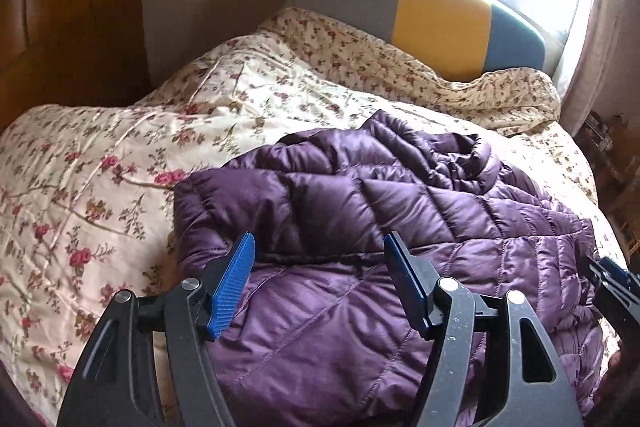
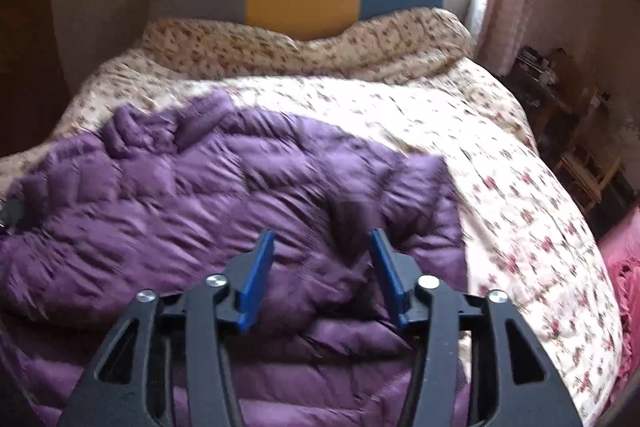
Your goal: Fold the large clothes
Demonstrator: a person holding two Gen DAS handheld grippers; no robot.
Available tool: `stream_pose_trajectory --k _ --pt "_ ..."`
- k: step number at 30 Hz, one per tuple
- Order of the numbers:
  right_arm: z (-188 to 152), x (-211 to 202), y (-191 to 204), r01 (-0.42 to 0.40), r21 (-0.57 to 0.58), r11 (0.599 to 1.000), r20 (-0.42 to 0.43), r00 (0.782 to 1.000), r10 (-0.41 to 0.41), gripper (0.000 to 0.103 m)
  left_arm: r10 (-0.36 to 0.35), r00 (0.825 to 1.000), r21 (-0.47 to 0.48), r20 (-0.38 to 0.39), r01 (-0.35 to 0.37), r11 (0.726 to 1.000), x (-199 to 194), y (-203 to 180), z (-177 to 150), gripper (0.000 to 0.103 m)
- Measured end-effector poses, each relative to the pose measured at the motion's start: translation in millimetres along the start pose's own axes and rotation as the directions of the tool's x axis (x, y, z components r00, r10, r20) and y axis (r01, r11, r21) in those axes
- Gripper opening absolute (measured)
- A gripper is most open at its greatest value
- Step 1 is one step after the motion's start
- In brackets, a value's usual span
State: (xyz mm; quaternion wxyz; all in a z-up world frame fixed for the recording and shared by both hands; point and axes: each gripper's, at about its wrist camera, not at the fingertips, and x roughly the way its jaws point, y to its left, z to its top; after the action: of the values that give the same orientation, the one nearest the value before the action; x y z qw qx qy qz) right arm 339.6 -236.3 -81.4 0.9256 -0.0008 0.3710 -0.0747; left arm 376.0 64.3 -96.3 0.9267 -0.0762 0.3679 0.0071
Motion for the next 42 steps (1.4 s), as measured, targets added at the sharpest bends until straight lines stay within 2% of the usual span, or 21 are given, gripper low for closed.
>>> stream_pose_trajectory --k 5,8,16,20,24,35,37,39,42 --pt "12.9 21.7 25.3 -0.066 -0.041 0.997 -0.004 0.998 0.065 0.065 -0.012 1.0 0.042 -0.016 0.013 0.999 13.9 -9.3 4.7 0.067" --pt "13.7 47.0 29.6 -0.07 -0.044 0.997 -0.05 0.996 0.068 0.066 -0.009 1.0 0.079 -0.028 0.011 0.997 24.0 -12.1 0.9 0.067" --pt "-5.8 76.8 29.9 -0.078 -0.078 0.994 -0.066 0.995 0.073 0.071 -0.016 0.999 0.113 -0.049 0.022 0.993 48.8 -12.5 -10.2 0.068" --pt "-13.0 82.6 29.7 -0.085 -0.07 0.994 -0.058 0.995 0.081 0.071 -0.048 0.996 0.085 -0.073 0.054 0.995 63.0 -6.2 -13.5 0.069" --pt "-15.5 84.8 27.9 -0.095 -0.06 0.994 -0.055 0.994 0.092 0.071 -0.026 0.997 0.098 -0.077 0.034 0.995 69.1 -9.7 -15.2 0.069" --pt "-13.8 82.4 28.6 -0.103 -0.056 0.993 -0.063 0.993 0.099 0.072 -0.048 0.996 0.076 -0.081 0.054 0.996 67.6 -3.7 -14.1 0.069" --pt "-7.2 77.6 25.5 -0.112 -0.069 0.991 -0.089 0.99 0.105 0.074 -0.041 0.995 0.065 -0.093 0.047 0.997 59.9 -1.7 -10.8 0.069" --pt "-0.9 62.9 17.2 -0.138 -0.05 0.989 -0.09 0.987 0.133 0.084 -0.024 0.996 0.052 -0.081 0.028 0.998 43.9 -2.4 -9.8 0.069" --pt "-2.5 37.4 4.2 -0.168 -0.033 0.985 -0.062 0.984 0.166 0.084 -0.085 0.996 0.017 -0.035 0.085 0.996 13.8 -4.4 -14.0 0.069"
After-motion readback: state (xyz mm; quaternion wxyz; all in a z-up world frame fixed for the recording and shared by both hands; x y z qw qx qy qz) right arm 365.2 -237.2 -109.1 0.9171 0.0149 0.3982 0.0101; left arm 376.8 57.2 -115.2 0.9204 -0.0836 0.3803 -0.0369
